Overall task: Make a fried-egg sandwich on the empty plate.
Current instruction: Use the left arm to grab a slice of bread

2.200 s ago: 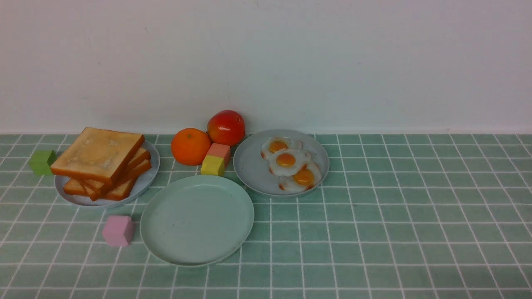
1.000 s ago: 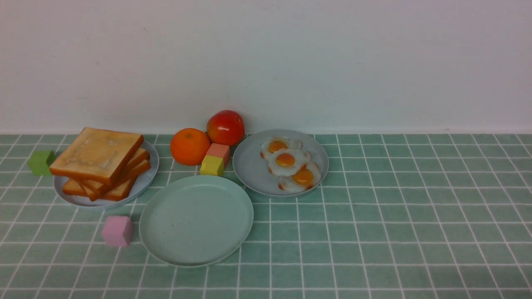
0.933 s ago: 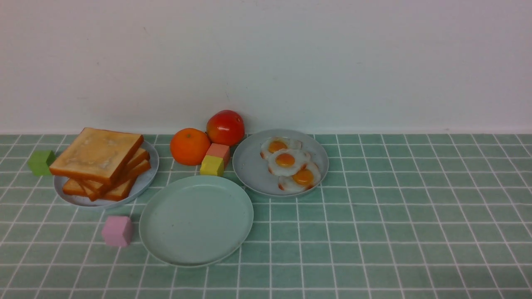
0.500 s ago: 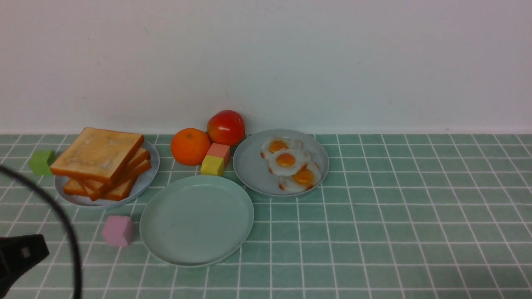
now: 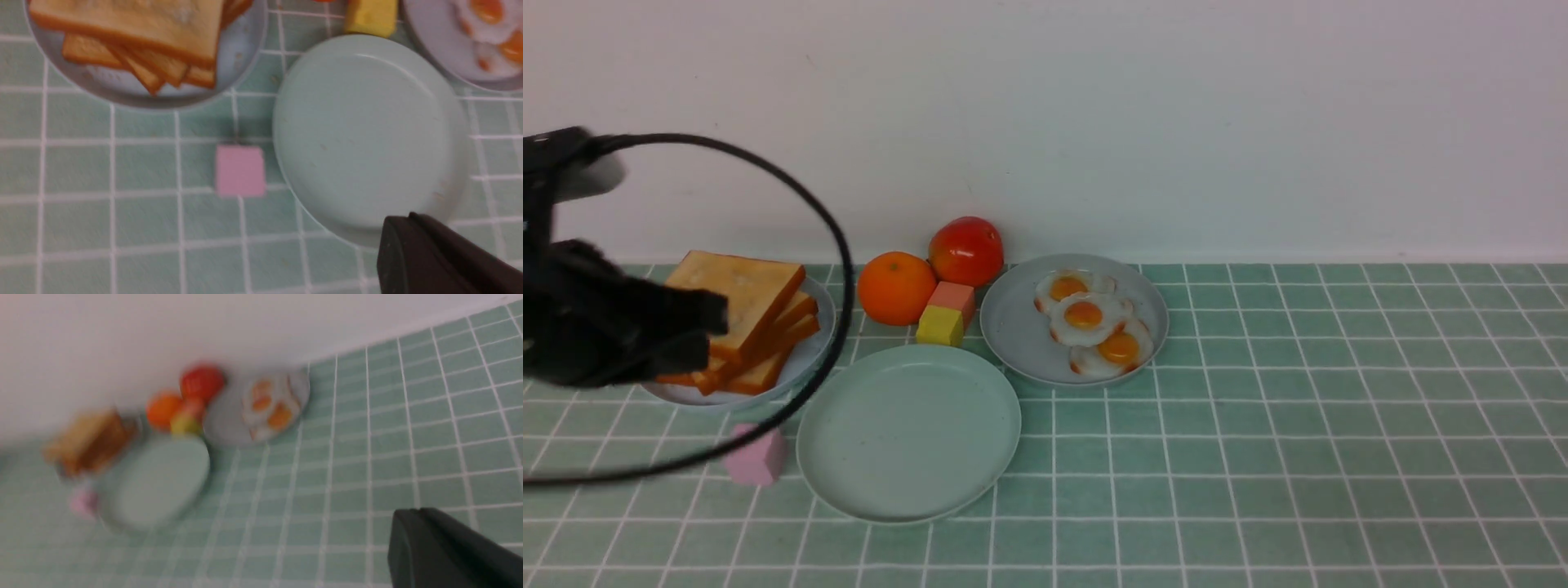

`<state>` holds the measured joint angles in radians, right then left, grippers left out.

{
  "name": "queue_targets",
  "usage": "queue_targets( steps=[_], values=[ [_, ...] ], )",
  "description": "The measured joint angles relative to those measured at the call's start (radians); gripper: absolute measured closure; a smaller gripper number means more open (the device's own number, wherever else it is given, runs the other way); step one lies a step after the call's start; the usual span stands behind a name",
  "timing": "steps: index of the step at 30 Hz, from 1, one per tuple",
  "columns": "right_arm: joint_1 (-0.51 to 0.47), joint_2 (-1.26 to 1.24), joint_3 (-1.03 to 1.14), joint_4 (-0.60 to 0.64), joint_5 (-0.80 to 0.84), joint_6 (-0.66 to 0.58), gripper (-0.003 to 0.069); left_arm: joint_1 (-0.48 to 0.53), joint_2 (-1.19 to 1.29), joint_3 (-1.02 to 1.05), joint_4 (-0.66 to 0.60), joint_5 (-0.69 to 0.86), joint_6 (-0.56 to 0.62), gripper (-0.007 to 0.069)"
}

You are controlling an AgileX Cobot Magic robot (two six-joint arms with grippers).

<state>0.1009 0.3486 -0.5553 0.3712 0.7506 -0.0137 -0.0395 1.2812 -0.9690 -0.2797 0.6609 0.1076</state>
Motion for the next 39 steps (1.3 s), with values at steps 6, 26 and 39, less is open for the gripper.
queue_targets(
  steps=[6, 26, 39],
  values=[
    [0.041, 0.27, -0.283, -0.018, 0.264, -0.144, 0.066, 0.0, 0.235, -0.142, 0.094, -0.078, 0.011, 0.0638],
    [0.162, 0.39, -0.345, -0.008, 0.262, -0.211, 0.065, 0.0, 0.636, -0.396, 0.22, -0.277, 0.145, 0.0222],
    [0.162, 0.39, -0.345, 0.03, 0.243, -0.213, 0.0643, 0.0, 0.688, -0.397, 0.226, -0.348, 0.146, 0.0289]
  ],
)
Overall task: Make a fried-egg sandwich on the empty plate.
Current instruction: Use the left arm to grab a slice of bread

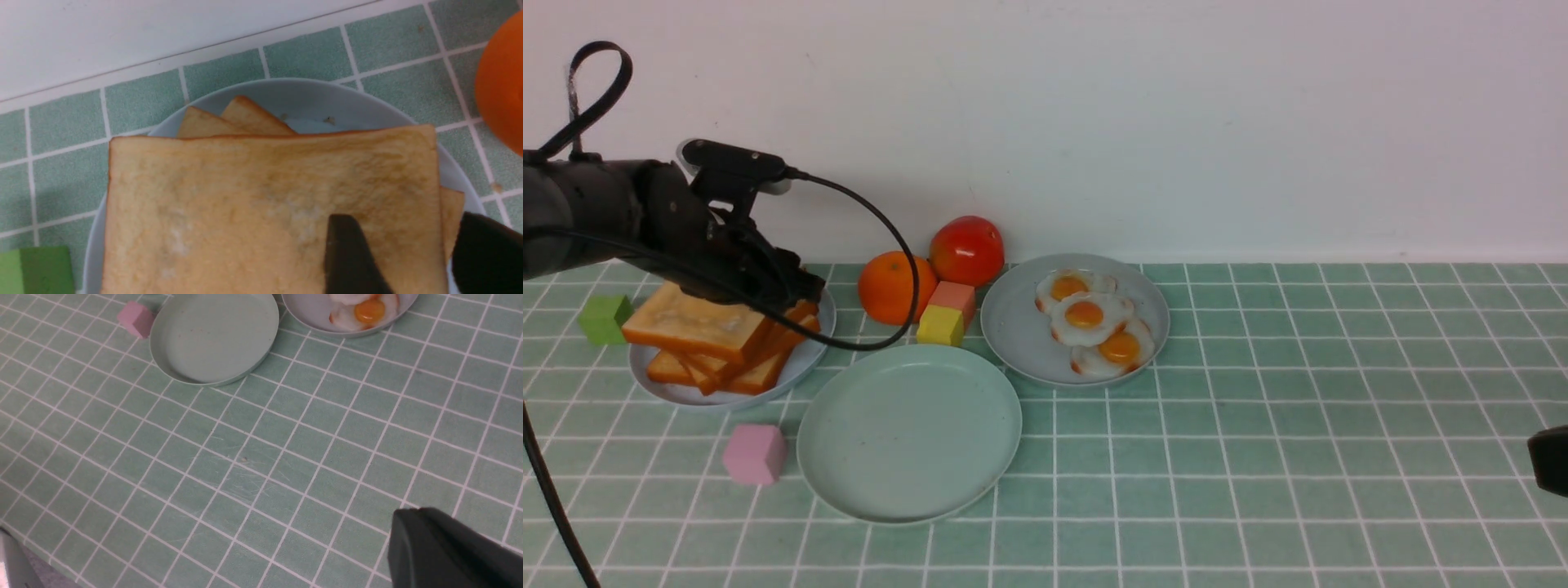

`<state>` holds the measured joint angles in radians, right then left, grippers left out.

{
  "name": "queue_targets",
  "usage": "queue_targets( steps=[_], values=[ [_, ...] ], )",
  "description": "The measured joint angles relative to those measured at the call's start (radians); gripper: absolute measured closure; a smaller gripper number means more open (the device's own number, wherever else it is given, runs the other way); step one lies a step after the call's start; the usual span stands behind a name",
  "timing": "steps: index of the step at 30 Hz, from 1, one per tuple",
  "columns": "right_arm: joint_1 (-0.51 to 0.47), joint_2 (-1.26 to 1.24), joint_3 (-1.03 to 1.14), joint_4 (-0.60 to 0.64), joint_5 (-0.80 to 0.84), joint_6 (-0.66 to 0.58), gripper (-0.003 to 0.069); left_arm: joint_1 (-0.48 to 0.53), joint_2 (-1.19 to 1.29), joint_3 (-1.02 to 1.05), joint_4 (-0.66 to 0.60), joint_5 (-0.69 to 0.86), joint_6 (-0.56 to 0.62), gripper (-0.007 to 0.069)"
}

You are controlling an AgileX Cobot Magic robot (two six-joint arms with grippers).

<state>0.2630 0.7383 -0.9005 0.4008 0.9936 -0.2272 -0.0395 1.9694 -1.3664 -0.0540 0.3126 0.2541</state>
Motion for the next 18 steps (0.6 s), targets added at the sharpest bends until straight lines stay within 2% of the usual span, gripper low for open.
queue_targets(
  steps=[6, 11, 14, 18],
  values=[
    [0.0, 0.0, 0.0, 0.006, -0.001, -0.002, 0.064, 0.0, 0.012, -0.009, 0.013, 0.008, 0.003, 0.0375],
    [0.002, 0.0, 0.0, 0.023, 0.001, -0.002, 0.0638, -0.002, 0.013, -0.01, 0.033, 0.021, 0.006, 0.0547],
    [0.005, 0.0, 0.0, 0.023, 0.009, -0.002, 0.0637, -0.002, 0.013, -0.01, 0.034, 0.023, 0.006, 0.058],
    [0.005, -0.006, 0.0, 0.031, 0.019, -0.002, 0.0637, -0.002, 0.011, -0.01, 0.037, 0.028, 0.006, 0.0572]
  ],
)
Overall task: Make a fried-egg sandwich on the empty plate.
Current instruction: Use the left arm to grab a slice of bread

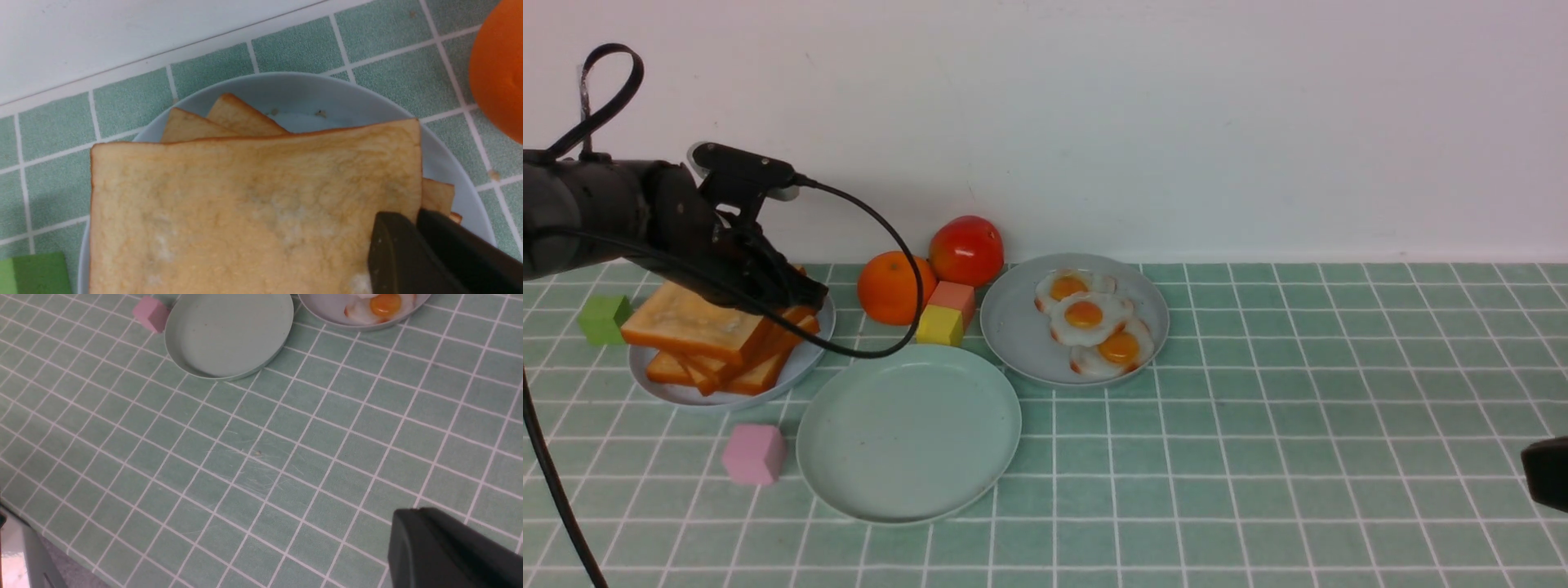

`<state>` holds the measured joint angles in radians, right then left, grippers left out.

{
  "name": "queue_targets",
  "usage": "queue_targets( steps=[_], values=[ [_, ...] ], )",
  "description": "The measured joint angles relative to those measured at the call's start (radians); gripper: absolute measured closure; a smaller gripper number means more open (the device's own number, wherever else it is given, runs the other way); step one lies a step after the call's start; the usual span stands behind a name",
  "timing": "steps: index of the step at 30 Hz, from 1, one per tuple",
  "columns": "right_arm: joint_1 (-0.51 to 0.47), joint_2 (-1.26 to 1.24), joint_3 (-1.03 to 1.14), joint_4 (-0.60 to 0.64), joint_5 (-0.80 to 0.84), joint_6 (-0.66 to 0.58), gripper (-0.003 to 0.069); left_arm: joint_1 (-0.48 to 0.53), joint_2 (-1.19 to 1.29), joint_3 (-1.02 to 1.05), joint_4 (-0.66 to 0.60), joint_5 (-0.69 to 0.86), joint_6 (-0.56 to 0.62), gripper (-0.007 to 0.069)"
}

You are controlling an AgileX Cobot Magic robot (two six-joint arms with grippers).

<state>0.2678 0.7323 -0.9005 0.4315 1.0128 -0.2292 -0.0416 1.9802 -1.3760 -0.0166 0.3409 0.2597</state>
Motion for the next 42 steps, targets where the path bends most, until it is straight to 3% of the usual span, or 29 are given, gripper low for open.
queue_targets(
  steps=[4, 11, 16, 28, 32, 36, 42],
  values=[
    [0.0, -0.003, 0.0, 0.0, 0.001, 0.0, 0.0637, 0.0, -0.002, 0.0, 0.001, 0.002, 0.0, 0.0523],
    [0.0, -0.003, 0.0, 0.005, 0.001, -0.02, 0.0631, 0.0, -0.022, 0.0, 0.001, 0.023, 0.0, 0.0321],
    [0.0, -0.003, 0.0, 0.009, 0.001, -0.028, 0.0627, 0.0, -0.038, 0.001, 0.008, 0.042, 0.0, 0.0284],
    [0.0, -0.003, 0.0, 0.011, 0.001, -0.031, 0.0627, 0.0, 0.005, 0.0, 0.059, 0.034, 0.001, 0.0295],
    [0.0, -0.003, 0.0, 0.011, 0.001, -0.031, 0.0625, 0.0, 0.01, -0.003, 0.064, 0.039, 0.001, 0.0368],
    [0.0, -0.003, 0.0, 0.011, 0.001, -0.031, 0.062, 0.0, 0.01, -0.009, 0.068, 0.055, 0.001, 0.0523],
    [0.0, -0.003, 0.0, 0.012, 0.002, -0.031, 0.0617, 0.0, -0.011, -0.009, 0.068, 0.07, -0.013, 0.053]
  ],
)
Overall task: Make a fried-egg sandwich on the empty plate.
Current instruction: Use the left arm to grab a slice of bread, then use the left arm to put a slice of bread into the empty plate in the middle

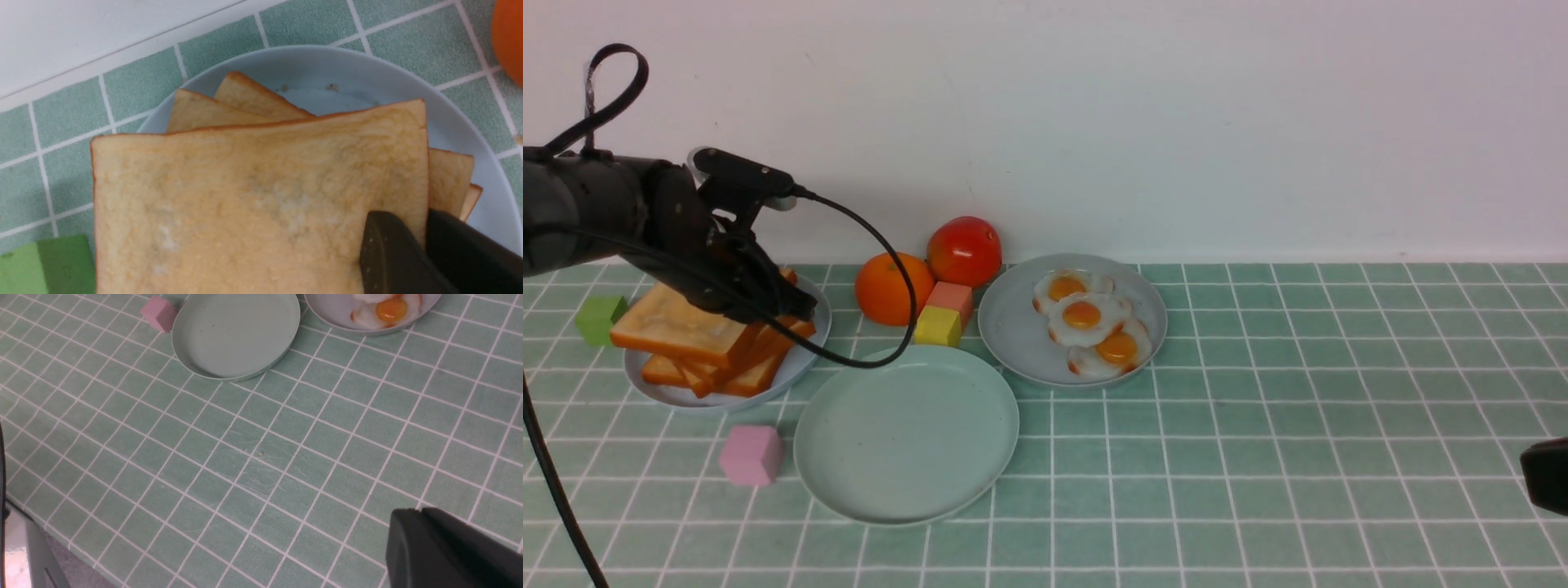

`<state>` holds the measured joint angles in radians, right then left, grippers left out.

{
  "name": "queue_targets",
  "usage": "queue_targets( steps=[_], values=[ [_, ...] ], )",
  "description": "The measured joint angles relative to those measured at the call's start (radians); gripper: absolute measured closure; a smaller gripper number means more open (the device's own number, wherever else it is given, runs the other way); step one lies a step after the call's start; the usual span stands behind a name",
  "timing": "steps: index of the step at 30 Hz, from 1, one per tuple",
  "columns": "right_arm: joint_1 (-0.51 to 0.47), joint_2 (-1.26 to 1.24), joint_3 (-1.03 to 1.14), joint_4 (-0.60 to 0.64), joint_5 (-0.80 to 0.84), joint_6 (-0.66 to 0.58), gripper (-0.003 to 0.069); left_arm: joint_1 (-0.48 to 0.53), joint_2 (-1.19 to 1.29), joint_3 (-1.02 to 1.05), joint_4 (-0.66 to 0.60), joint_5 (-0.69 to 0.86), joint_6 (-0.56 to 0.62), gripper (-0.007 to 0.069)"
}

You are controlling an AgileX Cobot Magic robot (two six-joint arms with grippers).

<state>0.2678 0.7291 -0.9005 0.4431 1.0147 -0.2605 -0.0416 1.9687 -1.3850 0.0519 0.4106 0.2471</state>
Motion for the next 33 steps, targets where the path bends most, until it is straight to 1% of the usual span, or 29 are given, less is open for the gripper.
queue_targets(
  steps=[2, 5, 8, 10, 11, 13, 15, 16, 17, 19, 23, 28, 31, 33],
  values=[
    [0.0, 0.0, 0.0, 0.0, 0.001, 0.0, 0.0617, 0.0, -0.045, 0.009, 0.0, 0.055, -0.009, 0.053],
    [0.0, 0.0, 0.0, 0.0, 0.001, 0.0, 0.0617, -0.003, -0.096, 0.014, -0.001, 0.09, -0.019, 0.053],
    [0.0, 0.0, 0.0, 0.0, 0.002, -0.001, 0.0616, -0.038, -0.207, 0.016, -0.001, 0.161, -0.043, 0.0535],
    [0.0, 0.0, 0.0, 0.001, 0.002, -0.014, 0.0616, -0.096, -0.276, 0.021, -0.001, 0.218, -0.06, 0.0534],
    [0.0, 0.0, 0.0, 0.003, 0.002, -0.024, 0.0615, -0.152, -0.314, 0.034, -0.002, 0.244, -0.075, 0.0534],
    [0.0, 0.0, 0.0, 0.003, 0.002, -0.033, 0.0613, -0.223, -0.342, 0.064, -0.004, 0.256, -0.095, 0.0534],
    [0.0, 0.0, 0.0, 0.005, 0.002, -0.042, 0.061, -0.312, -0.348, 0.11, -0.01, 0.252, -0.113, 0.0538],
    [0.0, 0.0, 0.0, 0.006, 0.002, -0.042, 0.061, -0.32, -0.348, 0.115, -0.01, 0.251, -0.113, 0.0538],
    [0.0, 0.0, 0.0, 0.006, 0.002, -0.045, 0.0608, -0.387, -0.33, 0.157, -0.007, 0.232, -0.122, 0.0538],
    [0.0, 0.0, 0.0, 0.006, 0.002, -0.045, 0.0606, -0.44, -0.294, 0.181, 0.013, 0.203, -0.135, 0.0538],
    [0.0, 0.0, 0.0, 0.006, 0.003, -0.047, 0.0606, -0.484, -0.221, 0.188, 0.078, 0.139, -0.164, 0.0538],
    [0.0, 0.0, 0.0, 0.006, 0.007, -0.048, 0.0598, -0.49, -0.15, 0.188, 0.151, 0.095, -0.171, 0.0548],
    [0.0, 0.0, 0.0, 0.006, 0.011, -0.048, 0.059, -0.49, -0.128, 0.188, 0.159, 0.094, -0.171, 0.0548],
    [0.0, 0.0, 0.0, 0.006, 0.013, -0.048, 0.058, -0.49, -0.12, 0.188, 0.159, 0.095, -0.171, 0.0531]
  ],
)
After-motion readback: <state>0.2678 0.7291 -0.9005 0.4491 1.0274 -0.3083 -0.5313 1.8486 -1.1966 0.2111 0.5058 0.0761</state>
